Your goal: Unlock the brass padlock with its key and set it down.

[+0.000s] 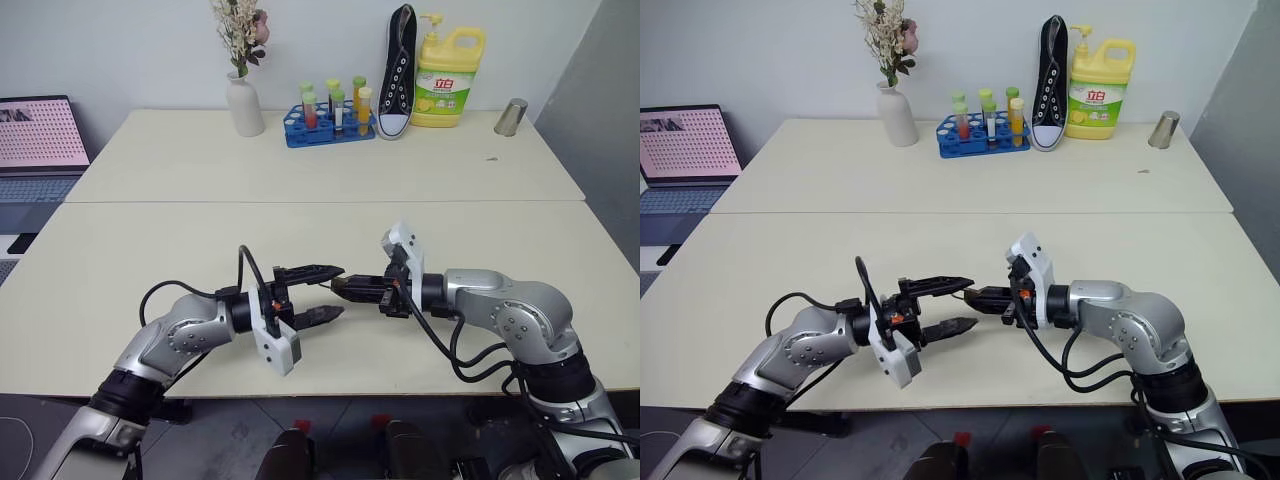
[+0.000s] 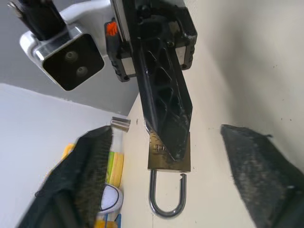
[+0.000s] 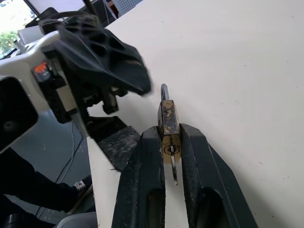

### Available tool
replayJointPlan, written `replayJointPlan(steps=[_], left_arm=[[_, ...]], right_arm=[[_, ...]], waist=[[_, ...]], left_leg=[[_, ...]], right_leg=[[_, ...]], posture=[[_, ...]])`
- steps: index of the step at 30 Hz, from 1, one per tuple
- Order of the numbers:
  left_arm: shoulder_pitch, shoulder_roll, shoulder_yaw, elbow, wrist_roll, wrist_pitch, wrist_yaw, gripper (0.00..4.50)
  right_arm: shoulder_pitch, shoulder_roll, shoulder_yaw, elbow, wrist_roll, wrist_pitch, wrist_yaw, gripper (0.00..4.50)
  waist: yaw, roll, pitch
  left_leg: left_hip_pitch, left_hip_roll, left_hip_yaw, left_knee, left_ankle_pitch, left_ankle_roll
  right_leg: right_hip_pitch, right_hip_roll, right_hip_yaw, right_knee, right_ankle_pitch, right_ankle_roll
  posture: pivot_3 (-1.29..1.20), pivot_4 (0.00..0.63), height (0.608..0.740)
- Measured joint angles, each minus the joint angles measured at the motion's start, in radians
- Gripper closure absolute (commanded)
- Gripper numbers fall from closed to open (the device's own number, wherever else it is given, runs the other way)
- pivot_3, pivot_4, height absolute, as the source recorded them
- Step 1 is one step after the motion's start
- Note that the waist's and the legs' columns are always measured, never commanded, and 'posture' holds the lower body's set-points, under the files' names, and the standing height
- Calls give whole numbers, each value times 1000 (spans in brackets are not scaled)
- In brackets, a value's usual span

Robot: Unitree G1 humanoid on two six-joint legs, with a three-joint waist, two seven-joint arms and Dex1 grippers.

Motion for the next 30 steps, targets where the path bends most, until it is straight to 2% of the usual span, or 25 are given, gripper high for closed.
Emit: replayJointPlan(steps=[3,6,12,17,21,30], left_arm=[[42,21,5,-52,-83,40,-19,1478],[51,23,31,-84,-204,150,-43,2449],[33,26,73,-128,-638,697,-193,4412],[-48,-5,109,-160,-875,1082,-267,4500],[-53,-65,105,-176,-933,1246,-331,4500],[-65,-113,100,-185,-868,1298,-426,4500]], right_arm=[[2,-22,-2,8,-18,-13,9,4385],[5,-39,1,8,-39,-37,30,4385],[30,-99,5,2,-88,-92,90,4385],[30,-100,9,-32,-89,-104,122,4385],[31,-95,8,-52,-79,-102,135,4385],[32,-85,8,-68,-77,-95,135,4385]], waist=[[2,0,0],[2,0,0],[0,0,0],[-1,0,0],[-2,0,0],[1,0,0]], left_leg=[[0,0,0,0,0,0],[0,0,0,0,0,0],[0,0,-1,0,0,0],[0,0,0,0,0,0],[0,0,0,0,0,0],[0,0,0,0,0,0]], right_leg=[[0,0,0,0,0,0],[1,0,-1,0,0,0],[1,0,-1,0,0,0],[1,0,-1,0,0,0],[1,0,-1,0,0,0],[1,0,0,-1,0,0]], posture=[[0,150,740],[0,150,740],[0,150,740],[0,150,740],[0,150,740],[0,150,740]])
